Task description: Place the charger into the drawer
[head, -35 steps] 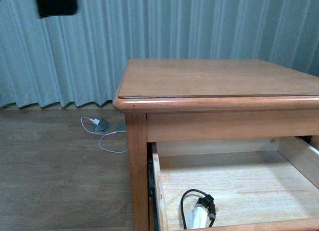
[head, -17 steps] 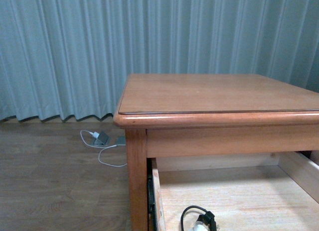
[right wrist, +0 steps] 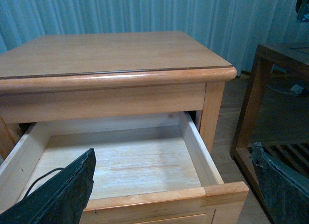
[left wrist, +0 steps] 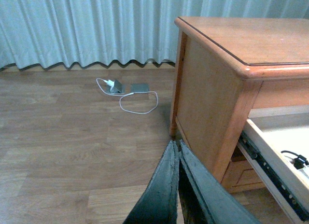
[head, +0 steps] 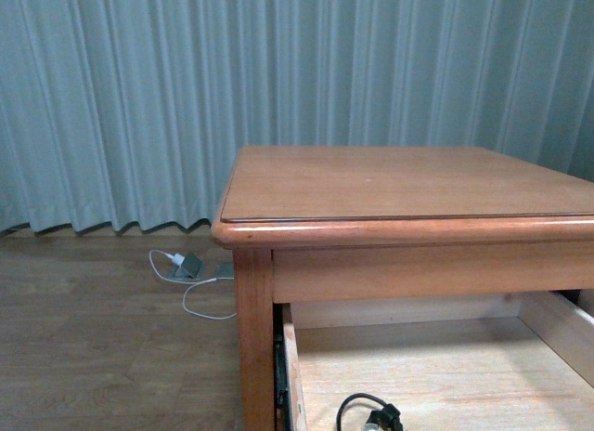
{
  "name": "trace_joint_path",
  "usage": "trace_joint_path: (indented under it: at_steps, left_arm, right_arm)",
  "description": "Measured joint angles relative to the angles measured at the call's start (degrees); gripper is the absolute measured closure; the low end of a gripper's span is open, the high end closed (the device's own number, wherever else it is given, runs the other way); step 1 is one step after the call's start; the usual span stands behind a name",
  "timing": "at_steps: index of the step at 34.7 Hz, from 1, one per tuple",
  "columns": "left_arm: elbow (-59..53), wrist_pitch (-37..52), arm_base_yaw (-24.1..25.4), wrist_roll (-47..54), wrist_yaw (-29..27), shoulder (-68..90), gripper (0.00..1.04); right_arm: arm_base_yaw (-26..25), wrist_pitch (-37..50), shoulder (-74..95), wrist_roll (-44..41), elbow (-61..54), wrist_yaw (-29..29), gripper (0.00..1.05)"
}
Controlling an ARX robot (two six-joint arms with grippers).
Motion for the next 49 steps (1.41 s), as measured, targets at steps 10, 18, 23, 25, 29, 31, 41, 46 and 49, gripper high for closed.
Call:
trace_joint_path:
  at_steps: [10, 18, 23, 25, 29, 31, 41, 46, 49]
  left_arm:
    - [-2.7, -1.8, 3.7, 0.0, 2.0, -4.6, 1.01]
    - [-4.2, -3.8, 3.8, 0.0, 2.0, -8.2, 1.01]
    - [-5.0, -12.2, 3.8, 0.0, 2.0, -18.5, 1.01]
    - [-5.0, -12.5, 3.8, 0.0, 2.0, -18.7, 1.01]
    - [-5.0, -12.5, 3.8, 0.0, 2.0, -18.8, 1.01]
    - [-5.0, -12.5, 3.8, 0.0, 2.0, -18.8, 1.01]
    - [-5.0, -12.5, 3.8, 0.0, 2.0, -18.8, 0.66]
    - [-5.0, -12.5, 3.8, 0.0, 2.0, -18.8, 0.45]
    - [-5.0, -12.5, 3.8, 0.0, 2.0, -18.8, 0.29]
  right_arm:
    - [0.0, 0.0, 0.0, 0.0, 0.0, 0.0, 0.09]
    - [0.0, 0.0, 0.0, 0.0, 0.0, 0.0, 0.09]
    - [0.0, 0.0, 0.0, 0.0, 0.0, 0.0, 0.09]
    - [0.0, 0.0, 0.0, 0.0, 0.0, 0.0, 0.09]
    - [0.0, 0.0, 0.0, 0.0, 0.0, 0.0, 0.09]
    - [-0.1, -1.2, 0.3, -0.5, 0.3, -0.8, 0.09]
    - [2.4, -24.2, 14.1, -3.8, 7.3, -5.9, 0.09]
    - [5.1, -21.8, 25.6, -3.6, 10.0, -5.6, 0.09]
    - [8.4, -18.3, 33.9, -2.4, 12.6, -4.7, 0.09]
